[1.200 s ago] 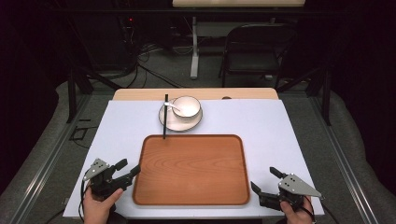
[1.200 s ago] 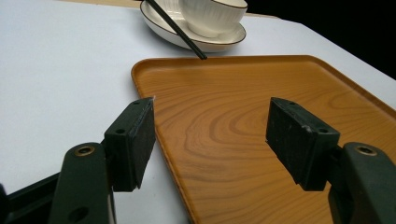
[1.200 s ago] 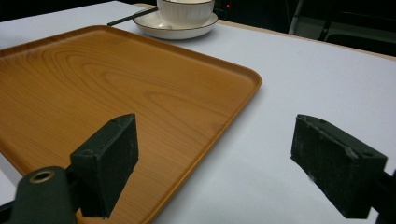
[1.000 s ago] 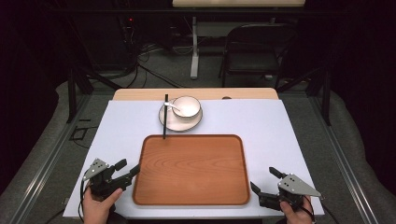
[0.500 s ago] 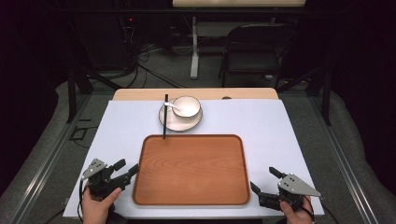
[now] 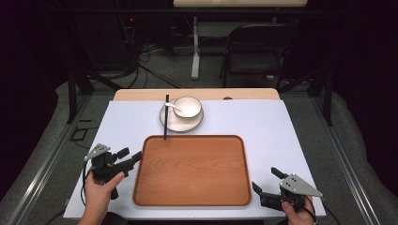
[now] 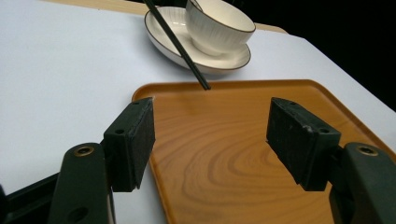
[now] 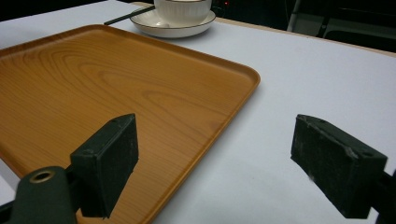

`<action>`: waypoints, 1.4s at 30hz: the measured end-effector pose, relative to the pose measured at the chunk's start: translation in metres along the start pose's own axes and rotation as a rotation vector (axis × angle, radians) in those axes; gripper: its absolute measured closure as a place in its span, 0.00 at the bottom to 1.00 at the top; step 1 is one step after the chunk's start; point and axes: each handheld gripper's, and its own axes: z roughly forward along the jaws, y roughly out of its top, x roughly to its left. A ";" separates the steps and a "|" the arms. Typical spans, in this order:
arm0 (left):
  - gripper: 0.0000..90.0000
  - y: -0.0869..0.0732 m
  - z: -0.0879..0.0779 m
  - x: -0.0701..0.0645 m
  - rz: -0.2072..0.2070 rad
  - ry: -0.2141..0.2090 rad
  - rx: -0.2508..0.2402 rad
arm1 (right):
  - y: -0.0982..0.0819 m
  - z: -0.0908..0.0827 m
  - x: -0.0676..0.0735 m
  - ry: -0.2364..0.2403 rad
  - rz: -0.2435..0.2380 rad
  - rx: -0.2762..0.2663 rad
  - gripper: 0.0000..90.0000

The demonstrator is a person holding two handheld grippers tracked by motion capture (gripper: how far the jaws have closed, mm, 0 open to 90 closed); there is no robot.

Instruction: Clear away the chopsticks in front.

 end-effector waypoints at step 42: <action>0.42 0.102 0.110 0.016 -0.068 0.059 0.107 | -0.001 0.001 -0.005 0.008 0.030 0.000 0.16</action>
